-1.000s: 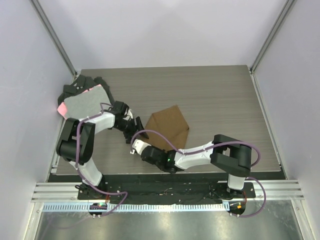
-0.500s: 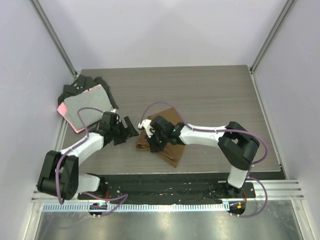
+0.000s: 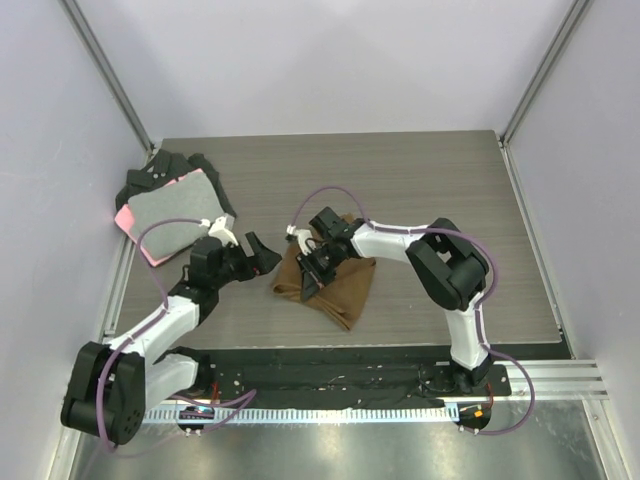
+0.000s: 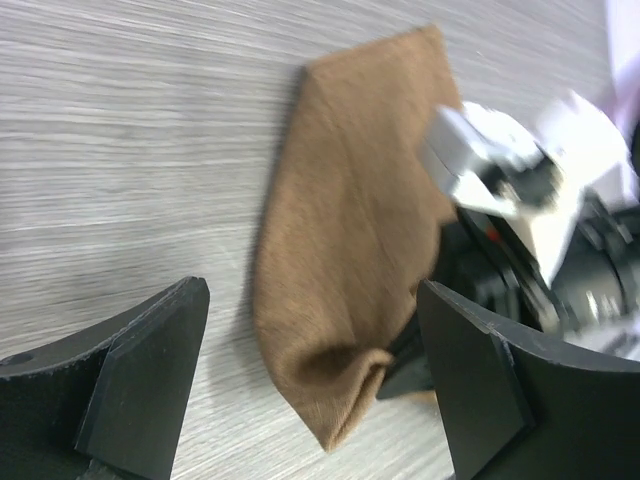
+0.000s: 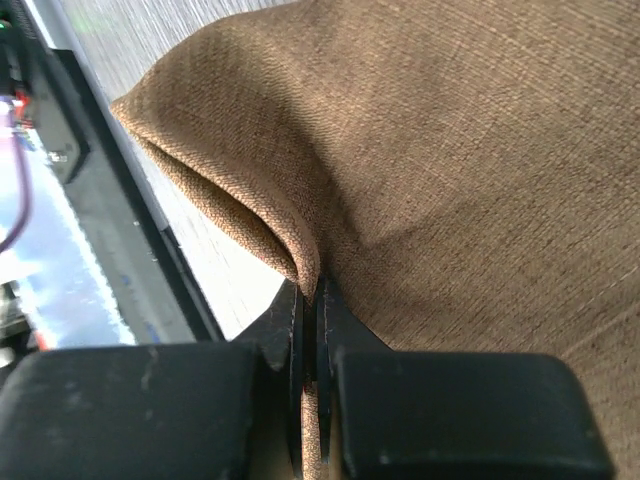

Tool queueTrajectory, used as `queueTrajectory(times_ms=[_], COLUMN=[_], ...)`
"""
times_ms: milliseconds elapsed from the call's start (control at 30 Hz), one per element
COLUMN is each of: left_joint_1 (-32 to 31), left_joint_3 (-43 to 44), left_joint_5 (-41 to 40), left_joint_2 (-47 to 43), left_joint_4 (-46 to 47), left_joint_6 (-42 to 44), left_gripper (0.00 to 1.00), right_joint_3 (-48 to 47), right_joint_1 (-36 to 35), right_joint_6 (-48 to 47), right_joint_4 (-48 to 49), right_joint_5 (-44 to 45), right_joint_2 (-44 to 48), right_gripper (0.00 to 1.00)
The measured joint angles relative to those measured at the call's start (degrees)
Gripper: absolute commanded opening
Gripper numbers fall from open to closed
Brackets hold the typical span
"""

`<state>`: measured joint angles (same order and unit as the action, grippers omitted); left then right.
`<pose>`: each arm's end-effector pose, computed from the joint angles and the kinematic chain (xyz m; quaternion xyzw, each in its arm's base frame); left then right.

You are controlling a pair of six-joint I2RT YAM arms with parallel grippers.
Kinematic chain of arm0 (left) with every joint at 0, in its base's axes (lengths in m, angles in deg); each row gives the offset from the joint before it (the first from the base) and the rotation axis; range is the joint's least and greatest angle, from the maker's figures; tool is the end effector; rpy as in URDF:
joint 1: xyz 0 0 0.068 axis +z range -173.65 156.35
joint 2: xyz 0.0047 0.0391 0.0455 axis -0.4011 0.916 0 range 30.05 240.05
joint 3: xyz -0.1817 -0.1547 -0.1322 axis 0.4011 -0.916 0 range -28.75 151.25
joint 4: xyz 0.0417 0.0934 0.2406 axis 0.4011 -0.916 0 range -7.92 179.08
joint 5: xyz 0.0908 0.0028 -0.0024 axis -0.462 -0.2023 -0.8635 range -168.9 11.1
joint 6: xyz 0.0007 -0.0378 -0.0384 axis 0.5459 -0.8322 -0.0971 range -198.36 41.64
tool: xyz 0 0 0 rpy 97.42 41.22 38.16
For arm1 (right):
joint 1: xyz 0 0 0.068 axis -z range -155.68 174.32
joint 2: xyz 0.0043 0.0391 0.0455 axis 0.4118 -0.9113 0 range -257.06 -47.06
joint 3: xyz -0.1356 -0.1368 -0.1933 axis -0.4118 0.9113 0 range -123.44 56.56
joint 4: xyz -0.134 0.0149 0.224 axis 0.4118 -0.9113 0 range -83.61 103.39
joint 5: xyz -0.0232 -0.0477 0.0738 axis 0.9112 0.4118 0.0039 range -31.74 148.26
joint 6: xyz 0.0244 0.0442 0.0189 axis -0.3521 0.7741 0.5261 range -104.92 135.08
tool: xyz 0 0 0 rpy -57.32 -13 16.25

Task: Fold the napkin, place the utensils inside, and roll it up
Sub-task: Roll the napkin with the utensil

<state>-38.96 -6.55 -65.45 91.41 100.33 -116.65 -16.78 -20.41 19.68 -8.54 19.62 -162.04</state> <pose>0.2073 -0.0653 0.1860 -0.1103 0.8458 -0.3205 0.4119 0.2685 0.2970 0.1437 -0.3861 0.8370 0.3827 0.0616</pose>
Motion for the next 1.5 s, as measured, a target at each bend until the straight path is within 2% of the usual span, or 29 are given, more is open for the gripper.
queueTrajectory(times_ms=[233,500,933,1133,1200,1300,1400,1500], left_joint_1=[-2.4,-6.1,-7.5,-7.8,-8.0,-8.2,-8.3,-8.3], left_joint_3=[-3.0,-3.2,-3.1,-2.2,-1.9,-0.9,0.7,3.2], left_joint_5=[5.3,6.1,6.0,5.6,5.5,5.1,5.0,4.3], left_joint_2=[0.3,2.2,8.3,10.4,10.7,11.3,12.3,13.7], left_joint_4=[6.3,8.8,9.5,8.7,8.1,7.0,5.4,2.3], left_joint_6=[2.4,5.9,8.6,9.5,9.8,10.2,10.3,10.3], left_gripper=[0.85,0.79,0.5,0.22,0.16,0.01,0.0,0.0], right_joint_3=[-3.7,-6.4,-8.7,-8.9,-8.9,-9.1,-9.1,-9.1], right_joint_1=[3.4,5.6,7.5,7.8,8.0,8.4,8.7,8.9], right_joint_6=[1.9,3.5,5.7,6.3,6.4,6.6,6.7,7.0], right_joint_4=[-1.9,-3.3,-4.4,-4.4,-4.4,-4.4,-4.4,-4.3], right_joint_5=[-7.1,-13.3,-19.0,-19.6,-19.6,-19.6,-19.5,-19.2], right_joint_2=[-4.8,-8.8,-12.6,-13.0,-13.0,-13.0,-13.0,-12.9], right_gripper=[0.01,0.01,0.01,0.01,0.01,0.01,0.01,0.06])
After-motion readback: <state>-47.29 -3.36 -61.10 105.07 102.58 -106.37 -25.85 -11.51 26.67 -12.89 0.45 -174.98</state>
